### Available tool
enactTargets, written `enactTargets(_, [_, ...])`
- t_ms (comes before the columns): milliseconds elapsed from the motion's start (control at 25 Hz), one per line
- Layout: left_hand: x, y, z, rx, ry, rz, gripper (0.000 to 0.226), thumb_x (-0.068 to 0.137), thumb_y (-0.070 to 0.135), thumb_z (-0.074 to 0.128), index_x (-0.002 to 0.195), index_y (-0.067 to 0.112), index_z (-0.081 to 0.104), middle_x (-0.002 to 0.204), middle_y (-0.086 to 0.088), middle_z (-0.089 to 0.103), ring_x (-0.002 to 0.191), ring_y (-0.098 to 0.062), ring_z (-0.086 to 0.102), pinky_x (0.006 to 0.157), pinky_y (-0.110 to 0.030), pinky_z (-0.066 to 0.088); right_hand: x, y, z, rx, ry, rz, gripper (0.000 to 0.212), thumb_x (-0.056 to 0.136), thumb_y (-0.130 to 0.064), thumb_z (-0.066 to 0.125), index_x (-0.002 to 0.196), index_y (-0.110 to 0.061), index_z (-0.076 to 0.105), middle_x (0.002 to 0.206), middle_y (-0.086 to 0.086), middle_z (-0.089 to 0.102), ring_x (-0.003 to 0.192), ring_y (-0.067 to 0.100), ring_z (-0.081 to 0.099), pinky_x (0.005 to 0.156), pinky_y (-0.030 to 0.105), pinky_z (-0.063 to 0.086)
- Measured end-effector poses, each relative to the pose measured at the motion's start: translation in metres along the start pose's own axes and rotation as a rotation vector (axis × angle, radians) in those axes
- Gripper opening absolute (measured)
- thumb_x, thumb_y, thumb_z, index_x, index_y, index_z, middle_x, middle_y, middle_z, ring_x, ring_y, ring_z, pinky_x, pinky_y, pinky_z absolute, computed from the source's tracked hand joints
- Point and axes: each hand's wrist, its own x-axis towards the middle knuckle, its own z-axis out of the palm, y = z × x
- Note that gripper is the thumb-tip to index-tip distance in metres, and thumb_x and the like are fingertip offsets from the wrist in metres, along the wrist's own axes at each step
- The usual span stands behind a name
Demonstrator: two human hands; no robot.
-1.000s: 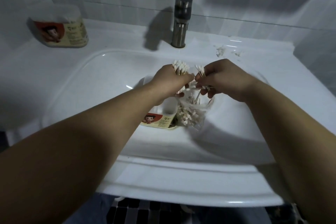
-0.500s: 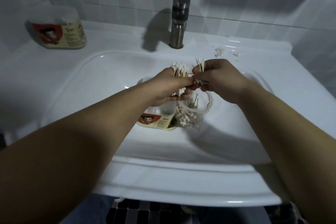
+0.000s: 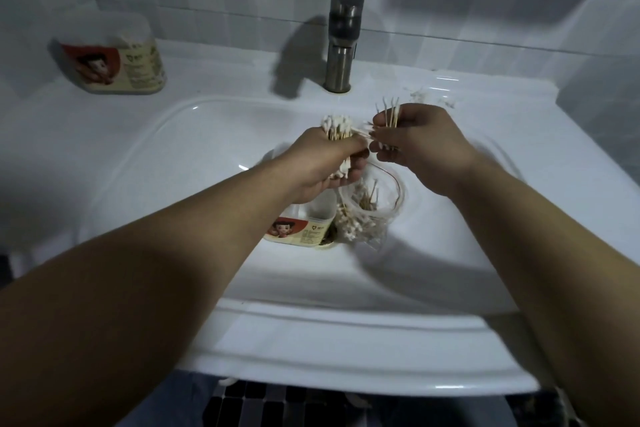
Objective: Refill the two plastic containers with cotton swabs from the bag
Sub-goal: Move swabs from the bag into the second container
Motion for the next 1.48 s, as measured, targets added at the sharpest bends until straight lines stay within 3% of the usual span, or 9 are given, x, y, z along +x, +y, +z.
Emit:
enactTargets(280, [0.004, 0.0, 0.005, -0.172, 0.124, 0.014, 0.022, 0.094, 0.017, 0.073, 0.112, 0.003, 0.074, 0.075, -0.001, 0.064, 0.059, -0.006, 0.055, 0.06, -0.02, 0.053, -0.005, -0.001, 0.008, 0.018, -0.061, 0.05, 0.01, 0.089, 0.007, 0.067, 0.095, -0.002, 0.066, 0.08, 0.016, 0.071, 0.078, 0.027, 0.074, 0.075, 0.036, 0.062])
enactTargets(480, [0.005, 0.001, 0.005, -0.196, 0.142, 0.028, 0.008, 0.094, 0.019, 0.073, 0.088, 0.013, 0.071, 0.064, 0.001, 0.062, 0.057, -0.01, 0.055, 0.065, -0.025, 0.052, -0.001, 0.0, 0.005, 0.033, -0.007, 0.04, 0.012, 0.085, 0.006, 0.072, 0.09, -0.004, 0.066, 0.082, 0.016, 0.066, 0.08, 0.029, 0.07, 0.075, 0.038, 0.062])
enactTargets(640, [0.002, -0.002, 0.008, -0.226, 0.129, 0.011, 0.012, 0.091, 0.018, 0.076, 0.1, 0.01, 0.074, 0.068, 0.001, 0.064, 0.059, -0.008, 0.058, 0.063, -0.022, 0.053, -0.002, 0.002, 0.004, 0.102, -0.035, 0.041, 0.011, 0.088, 0.01, 0.067, 0.094, 0.0, 0.065, 0.084, 0.018, 0.069, 0.079, 0.031, 0.074, 0.074, 0.036, 0.061])
enactTargets(800, [0.003, -0.002, 0.009, -0.18, 0.11, 0.029, 0.005, 0.094, 0.018, 0.073, 0.095, 0.013, 0.072, 0.066, 0.002, 0.063, 0.06, -0.008, 0.058, 0.06, -0.02, 0.054, 0.002, 0.005, 0.002, 0.18, -0.012, 0.112, 0.015, 0.087, 0.006, 0.069, 0.097, -0.004, 0.065, 0.093, 0.02, 0.071, 0.088, 0.036, 0.075, 0.081, 0.043, 0.062])
enactTargets(920, [0.001, -0.002, 0.009, -0.14, 0.07, 0.042, 0.019, 0.097, 0.017, 0.07, 0.112, 0.005, 0.072, 0.071, 0.002, 0.066, 0.063, -0.006, 0.06, 0.061, -0.019, 0.054, 0.009, 0.01, -0.004, 0.315, 0.007, 0.151, 0.024, 0.084, 0.005, 0.074, 0.105, -0.002, 0.064, 0.098, 0.021, 0.07, 0.092, 0.038, 0.074, 0.089, 0.049, 0.06])
enactTargets(1000, [0.0, -0.001, 0.008, -0.134, 0.064, 0.044, 0.024, 0.097, 0.018, 0.069, 0.116, 0.003, 0.071, 0.076, -0.001, 0.067, 0.066, -0.007, 0.063, 0.063, -0.02, 0.054, 0.011, 0.012, -0.007, 0.373, -0.01, 0.149, 0.026, 0.087, 0.007, 0.07, 0.112, 0.003, 0.062, 0.098, 0.022, 0.07, 0.092, 0.037, 0.073, 0.086, 0.046, 0.061])
enactTargets(1160, [0.0, 0.003, 0.009, -0.132, 0.087, 0.072, 0.009, 0.098, 0.017, 0.068, 0.099, 0.009, 0.071, 0.073, -0.002, 0.067, 0.065, -0.009, 0.063, 0.066, -0.022, 0.057, 0.017, 0.016, -0.007, 0.467, -0.062, 0.149, 0.024, 0.091, 0.007, 0.063, 0.113, 0.002, 0.057, 0.104, 0.024, 0.065, 0.095, 0.037, 0.07, 0.08, 0.04, 0.061])
enactTargets(1320, [0.0, 0.002, 0.011, -0.095, 0.091, 0.099, 0.01, 0.099, 0.014, 0.066, 0.101, 0.006, 0.071, 0.069, -0.002, 0.065, 0.062, -0.009, 0.061, 0.066, -0.024, 0.058, 0.026, 0.021, -0.011, 0.507, 0.006, 0.16, 0.03, 0.092, 0.005, 0.06, 0.121, 0.002, 0.053, 0.107, 0.02, 0.065, 0.098, 0.033, 0.068, 0.083, 0.041, 0.061])
enactTargets(1480, [-0.001, 0.002, 0.01, -0.078, 0.085, 0.122, 0.01, 0.099, 0.013, 0.066, 0.096, 0.005, 0.071, 0.069, -0.003, 0.066, 0.063, -0.011, 0.062, 0.071, -0.027, 0.06, 0.028, 0.023, -0.012, 0.517, 0.055, 0.188, 0.032, 0.094, 0.005, 0.059, 0.126, 0.001, 0.053, 0.1, 0.015, 0.068, 0.088, 0.028, 0.072, 0.08, 0.04, 0.061])
